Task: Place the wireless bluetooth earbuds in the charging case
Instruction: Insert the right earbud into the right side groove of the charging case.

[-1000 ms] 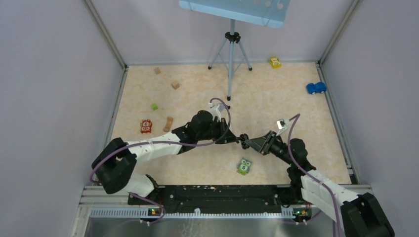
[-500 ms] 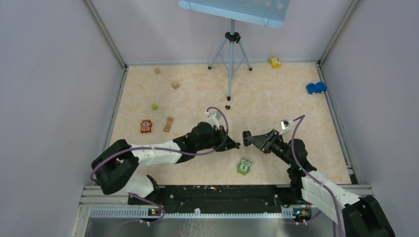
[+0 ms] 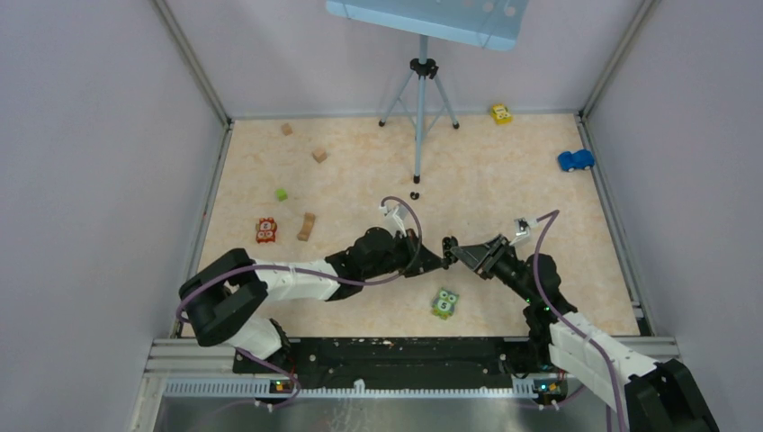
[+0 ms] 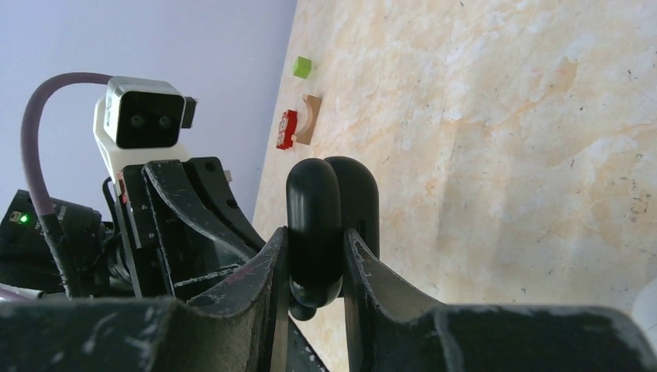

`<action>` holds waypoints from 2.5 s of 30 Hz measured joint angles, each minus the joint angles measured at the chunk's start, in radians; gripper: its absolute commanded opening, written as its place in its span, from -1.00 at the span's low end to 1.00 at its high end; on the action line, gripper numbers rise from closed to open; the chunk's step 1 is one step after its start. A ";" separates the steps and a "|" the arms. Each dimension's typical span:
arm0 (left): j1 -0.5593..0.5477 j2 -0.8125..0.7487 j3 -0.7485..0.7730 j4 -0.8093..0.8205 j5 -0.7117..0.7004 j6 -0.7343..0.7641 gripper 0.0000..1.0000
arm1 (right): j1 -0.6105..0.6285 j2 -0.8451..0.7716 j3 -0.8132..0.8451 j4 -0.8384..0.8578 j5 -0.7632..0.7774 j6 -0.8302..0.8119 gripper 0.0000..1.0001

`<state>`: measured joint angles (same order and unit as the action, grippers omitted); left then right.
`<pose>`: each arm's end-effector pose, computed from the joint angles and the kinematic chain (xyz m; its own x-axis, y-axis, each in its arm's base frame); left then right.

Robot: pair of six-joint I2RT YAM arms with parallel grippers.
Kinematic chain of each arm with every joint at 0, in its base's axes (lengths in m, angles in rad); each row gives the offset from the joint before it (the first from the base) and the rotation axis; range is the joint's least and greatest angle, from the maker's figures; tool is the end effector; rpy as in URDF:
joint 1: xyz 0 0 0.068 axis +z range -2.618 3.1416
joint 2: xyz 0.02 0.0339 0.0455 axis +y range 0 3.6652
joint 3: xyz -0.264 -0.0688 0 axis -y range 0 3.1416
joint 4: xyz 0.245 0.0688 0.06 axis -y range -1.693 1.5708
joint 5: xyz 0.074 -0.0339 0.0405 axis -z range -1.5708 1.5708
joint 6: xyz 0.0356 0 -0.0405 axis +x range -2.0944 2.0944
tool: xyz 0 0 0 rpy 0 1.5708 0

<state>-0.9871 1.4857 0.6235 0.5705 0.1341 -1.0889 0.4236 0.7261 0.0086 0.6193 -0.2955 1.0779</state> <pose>0.1653 -0.2590 0.1981 -0.8688 -0.2781 -0.4098 0.2755 0.4162 -0.8665 0.1363 0.0728 0.1623 -0.6215 0.6443 -0.4457 -0.2323 0.3918 0.8902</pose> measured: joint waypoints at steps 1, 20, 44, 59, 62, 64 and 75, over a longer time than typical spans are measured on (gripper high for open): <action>-0.003 0.005 0.000 0.002 -0.002 -0.008 -1.00 | 0.000 -0.002 0.000 -0.001 0.000 0.001 -0.89; -0.017 0.045 0.016 0.047 -0.050 -0.043 -1.00 | 0.000 -0.071 0.000 -0.052 0.026 0.018 -0.89; -0.024 0.021 0.020 0.011 -0.117 -0.043 -1.00 | 0.000 -0.071 0.000 -0.067 0.018 0.018 -0.89; -0.021 0.011 0.019 0.013 -0.166 -0.069 -1.00 | 0.000 -0.075 0.000 -0.067 0.011 0.027 -0.89; -0.021 0.011 0.019 0.013 -0.166 -0.072 -1.00 | 0.000 -0.077 0.000 -0.067 0.018 0.032 -0.89; -0.021 0.011 0.019 0.013 -0.166 -0.074 -1.00 | 0.000 -0.077 0.000 -0.067 0.024 0.037 -0.88; -0.022 0.011 0.005 0.025 -0.164 -0.089 -1.00 | 0.006 -0.018 0.000 -0.012 0.050 0.050 -0.86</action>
<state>-1.0088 1.4967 0.6289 0.5957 -0.0303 -1.1774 0.4294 0.7082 0.0090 0.6071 -0.2455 1.1278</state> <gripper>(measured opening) 0.015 0.251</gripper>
